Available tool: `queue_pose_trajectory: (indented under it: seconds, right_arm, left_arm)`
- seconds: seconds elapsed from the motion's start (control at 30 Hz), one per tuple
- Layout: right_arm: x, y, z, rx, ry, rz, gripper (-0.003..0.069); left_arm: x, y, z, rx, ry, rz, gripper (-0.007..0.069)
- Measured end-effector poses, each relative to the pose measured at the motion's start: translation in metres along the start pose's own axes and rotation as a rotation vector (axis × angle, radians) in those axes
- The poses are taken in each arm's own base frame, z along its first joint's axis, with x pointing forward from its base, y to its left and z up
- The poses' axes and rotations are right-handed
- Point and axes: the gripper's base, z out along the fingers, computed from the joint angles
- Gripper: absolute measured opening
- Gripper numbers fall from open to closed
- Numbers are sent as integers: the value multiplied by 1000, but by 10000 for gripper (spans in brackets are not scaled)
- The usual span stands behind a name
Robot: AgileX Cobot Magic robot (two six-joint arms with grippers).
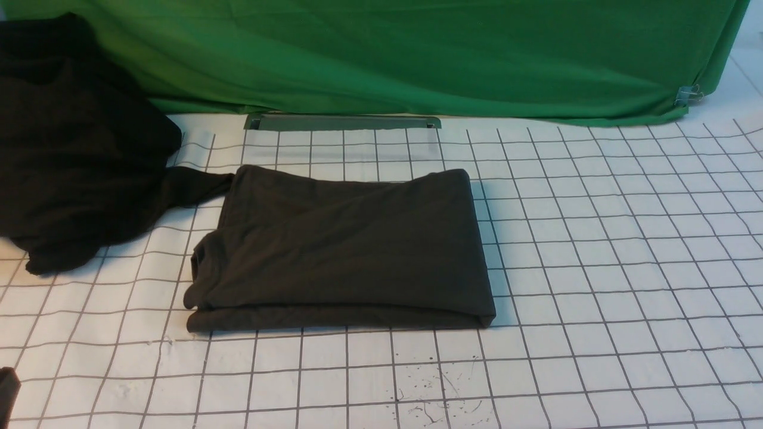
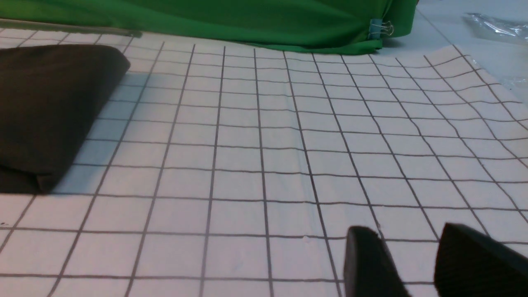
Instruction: Fold a long-sleeved shirt over a white checkered tablecloth.
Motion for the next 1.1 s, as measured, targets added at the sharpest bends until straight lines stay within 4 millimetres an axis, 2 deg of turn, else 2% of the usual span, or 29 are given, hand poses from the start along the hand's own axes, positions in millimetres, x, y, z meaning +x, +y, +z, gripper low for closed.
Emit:
queue_pose_trajectory:
  seconds: [1.1]
  right_arm:
    - [-3, 0, 0, 1, -34, -72, 242]
  left_arm:
    - [0, 0, 0, 0, 0, 0, 3]
